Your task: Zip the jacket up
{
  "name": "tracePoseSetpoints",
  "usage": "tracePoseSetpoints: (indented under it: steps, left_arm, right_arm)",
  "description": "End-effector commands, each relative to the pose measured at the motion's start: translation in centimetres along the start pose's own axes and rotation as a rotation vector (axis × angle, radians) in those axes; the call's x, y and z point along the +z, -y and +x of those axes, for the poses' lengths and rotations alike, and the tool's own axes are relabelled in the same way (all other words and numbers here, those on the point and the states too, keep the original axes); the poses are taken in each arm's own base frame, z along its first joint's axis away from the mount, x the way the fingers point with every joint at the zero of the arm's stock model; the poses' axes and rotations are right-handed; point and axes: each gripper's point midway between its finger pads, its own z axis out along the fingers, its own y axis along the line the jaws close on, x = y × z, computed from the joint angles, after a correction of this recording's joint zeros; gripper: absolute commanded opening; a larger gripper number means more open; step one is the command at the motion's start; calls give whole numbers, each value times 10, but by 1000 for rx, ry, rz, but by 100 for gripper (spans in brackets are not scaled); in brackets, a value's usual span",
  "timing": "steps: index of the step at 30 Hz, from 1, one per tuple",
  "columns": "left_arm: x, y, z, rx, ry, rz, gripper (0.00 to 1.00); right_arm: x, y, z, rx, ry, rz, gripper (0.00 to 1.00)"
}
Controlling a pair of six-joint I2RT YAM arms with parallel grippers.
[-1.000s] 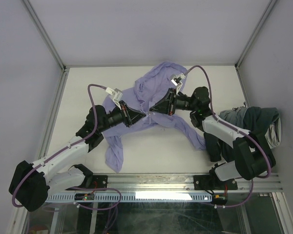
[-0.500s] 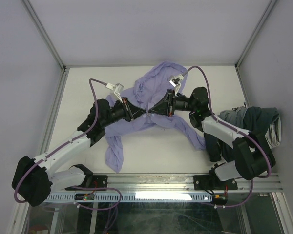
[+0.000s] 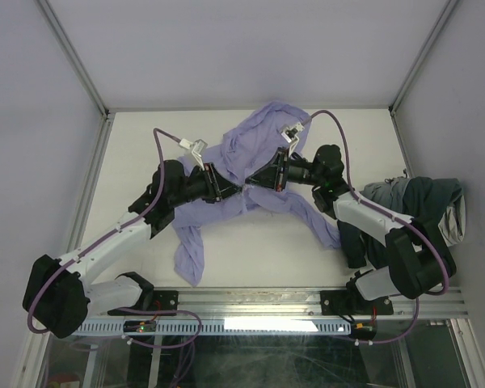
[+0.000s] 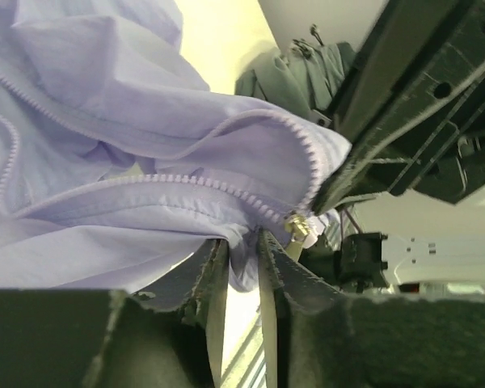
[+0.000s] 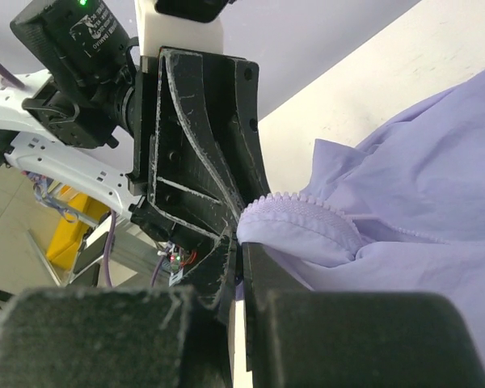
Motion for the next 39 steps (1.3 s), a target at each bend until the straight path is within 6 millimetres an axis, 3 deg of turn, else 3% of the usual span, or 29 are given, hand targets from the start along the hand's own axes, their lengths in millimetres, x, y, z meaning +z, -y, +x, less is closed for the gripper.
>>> tracePoseSetpoints:
  steps: [1,4,10,18,23,30,39]
  left_arm:
    - [-10,-1,-26,-116,86,-53,28]
    - [-11,-5,-30,-191,109,-77,39]
    - [-13,-16,-33,-351,139,-129,52]
    - [-4,-16,-25,-477,93,-100,55]
    - [0,-16,-20,-540,87,-63,51]
    - [8,-8,-17,-584,48,15,36]
    - [-2,7,-22,-587,75,91,27]
  right_arm:
    - [-1,-1,-16,-63,76,35,0]
    - [-3,-2,-13,-52,78,37,0]
    - [-5,-4,-7,-34,82,36,0]
    - [-4,-7,-8,-33,95,18,0]
    - [-3,-9,-6,-29,90,0,0]
    - [-1,-10,-3,-30,85,-12,0]
    - [0,-3,-3,-22,92,16,0]
